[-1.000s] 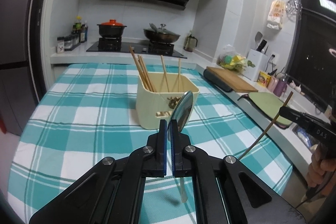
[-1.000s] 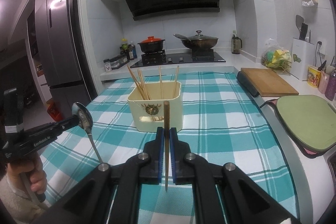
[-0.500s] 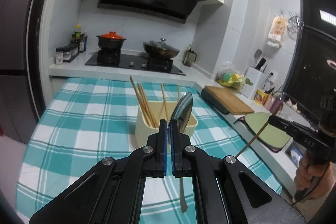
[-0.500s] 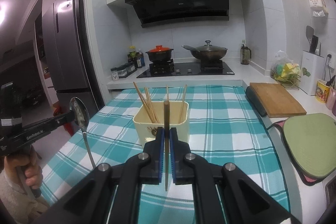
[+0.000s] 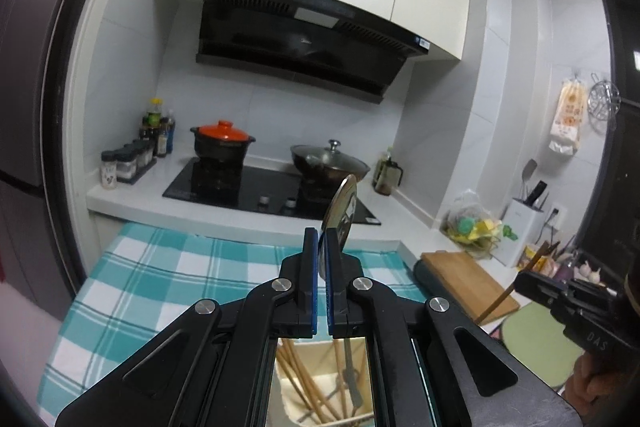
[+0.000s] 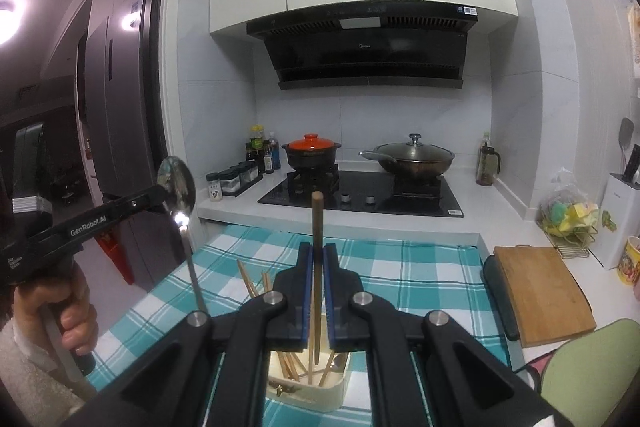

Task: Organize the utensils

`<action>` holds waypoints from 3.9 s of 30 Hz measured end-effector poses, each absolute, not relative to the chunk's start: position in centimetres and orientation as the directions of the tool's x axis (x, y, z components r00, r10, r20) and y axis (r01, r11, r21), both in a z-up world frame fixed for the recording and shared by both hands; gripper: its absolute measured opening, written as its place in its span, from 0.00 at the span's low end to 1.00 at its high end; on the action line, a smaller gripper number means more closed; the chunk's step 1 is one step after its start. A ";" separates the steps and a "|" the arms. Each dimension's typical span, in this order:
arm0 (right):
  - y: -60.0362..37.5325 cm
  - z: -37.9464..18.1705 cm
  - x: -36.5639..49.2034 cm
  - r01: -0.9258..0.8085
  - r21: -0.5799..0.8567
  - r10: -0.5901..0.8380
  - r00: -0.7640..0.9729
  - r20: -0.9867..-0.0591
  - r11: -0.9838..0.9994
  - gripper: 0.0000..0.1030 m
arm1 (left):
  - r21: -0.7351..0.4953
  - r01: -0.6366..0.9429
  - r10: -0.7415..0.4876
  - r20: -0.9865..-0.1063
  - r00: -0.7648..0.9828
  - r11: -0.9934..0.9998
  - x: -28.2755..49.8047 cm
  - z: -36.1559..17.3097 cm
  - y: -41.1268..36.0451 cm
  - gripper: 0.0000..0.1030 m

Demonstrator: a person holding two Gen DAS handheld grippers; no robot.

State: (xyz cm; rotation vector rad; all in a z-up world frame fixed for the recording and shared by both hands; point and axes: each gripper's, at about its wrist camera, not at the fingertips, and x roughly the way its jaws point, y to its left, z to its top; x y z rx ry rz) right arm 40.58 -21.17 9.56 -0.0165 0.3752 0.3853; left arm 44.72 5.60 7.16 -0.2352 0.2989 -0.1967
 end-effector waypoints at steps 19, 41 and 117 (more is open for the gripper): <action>-16.6 -1.3 53.3 -0.406 0.185 0.423 0.640 -0.642 0.895 0.45 | -0.214 0.081 -0.180 -0.495 0.850 0.973 48.0 -2.0 4.7 0.78; -21.9 -0.7 28.3 -0.210 0.100 0.231 0.827 -0.513 0.973 0.90 | 0.102 -0.077 0.120 -0.537 0.835 0.992 26.9 -2.5 -0.5 1.00; -19.1 0.7 23.4 -0.203 -0.009 0.165 0.817 -0.553 0.979 1.00 | 0.027 -0.089 0.087 -0.605 0.792 0.996 24.1 -2.5 0.2 1.00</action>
